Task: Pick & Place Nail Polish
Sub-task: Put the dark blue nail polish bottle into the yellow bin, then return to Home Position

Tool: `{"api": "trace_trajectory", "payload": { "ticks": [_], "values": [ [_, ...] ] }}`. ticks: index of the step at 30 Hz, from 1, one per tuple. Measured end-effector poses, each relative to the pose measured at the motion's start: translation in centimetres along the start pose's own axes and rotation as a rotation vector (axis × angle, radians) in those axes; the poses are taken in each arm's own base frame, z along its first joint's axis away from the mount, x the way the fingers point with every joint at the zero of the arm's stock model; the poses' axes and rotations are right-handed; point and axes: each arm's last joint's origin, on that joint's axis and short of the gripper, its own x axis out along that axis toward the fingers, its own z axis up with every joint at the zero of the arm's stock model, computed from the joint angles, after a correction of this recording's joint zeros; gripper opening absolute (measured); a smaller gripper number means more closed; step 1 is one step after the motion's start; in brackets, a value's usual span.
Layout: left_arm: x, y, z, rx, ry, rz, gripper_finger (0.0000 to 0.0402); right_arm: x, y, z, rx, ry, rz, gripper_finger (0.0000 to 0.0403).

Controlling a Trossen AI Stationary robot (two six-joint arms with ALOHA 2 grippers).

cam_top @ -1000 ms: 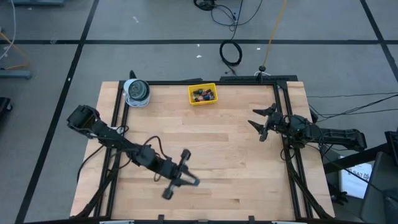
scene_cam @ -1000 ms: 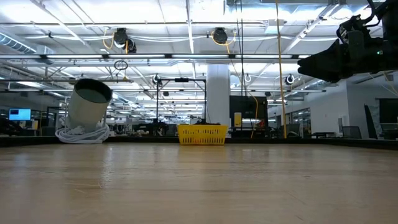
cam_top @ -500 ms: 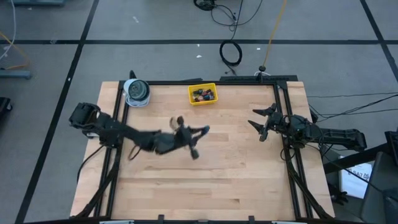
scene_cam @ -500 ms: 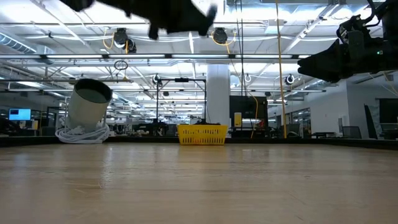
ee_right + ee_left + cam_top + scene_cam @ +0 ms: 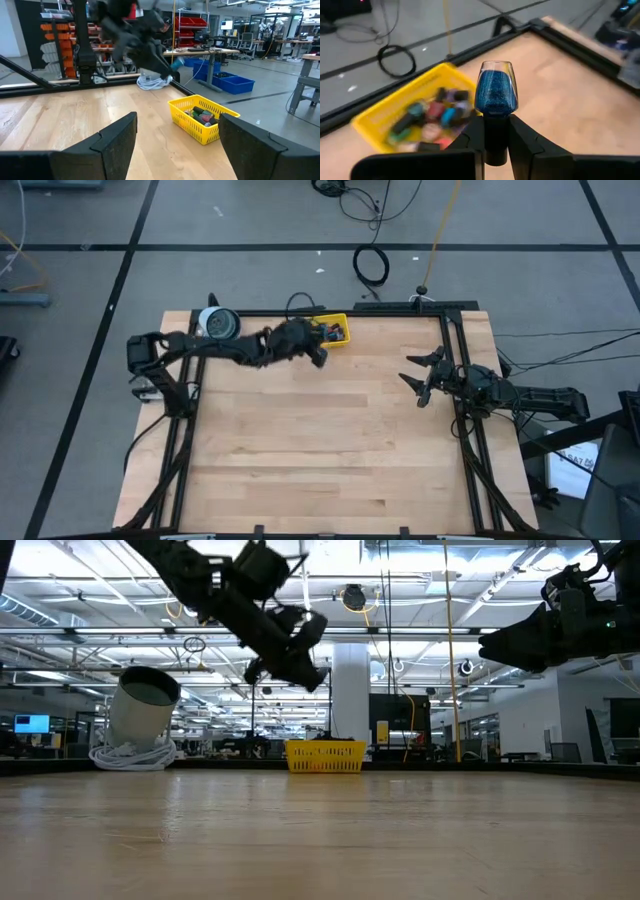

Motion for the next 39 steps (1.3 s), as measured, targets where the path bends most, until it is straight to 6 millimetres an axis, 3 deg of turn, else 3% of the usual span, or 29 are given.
{"api": "trace_trajectory", "payload": {
  "ticks": [8,17,28,32,36,39],
  "values": [
    [3.7,4.3,-0.7,-0.068,0.030,0.028,0.0037,0.0,0.0,0.0,0.000,0.000,0.000,0.0267],
    [5.7,5.4,-1.7,-0.074,0.007,0.027,0.0049,0.0,0.0,0.0,0.000,0.000,0.000,0.0267],
    [5.9,6.5,-1.5,-0.048,0.013,0.060,0.0209,0.0,0.0,0.0,0.000,0.000,0.000,0.0267],
    [5.9,6.6,-1.0,-0.090,-0.027,0.051,0.0248,0.0,0.0,0.0,0.000,0.000,0.000,0.0267],
    [4.3,5.8,0.3,-0.209,0.005,-0.123,0.0270,0.0,0.0,0.0,0.000,0.000,0.000,0.0267],
    [2.3,5.0,1.3,-0.161,0.103,-0.329,0.0281,0.0,0.0,0.0,0.000,0.000,0.000,0.0267]
  ]
}}
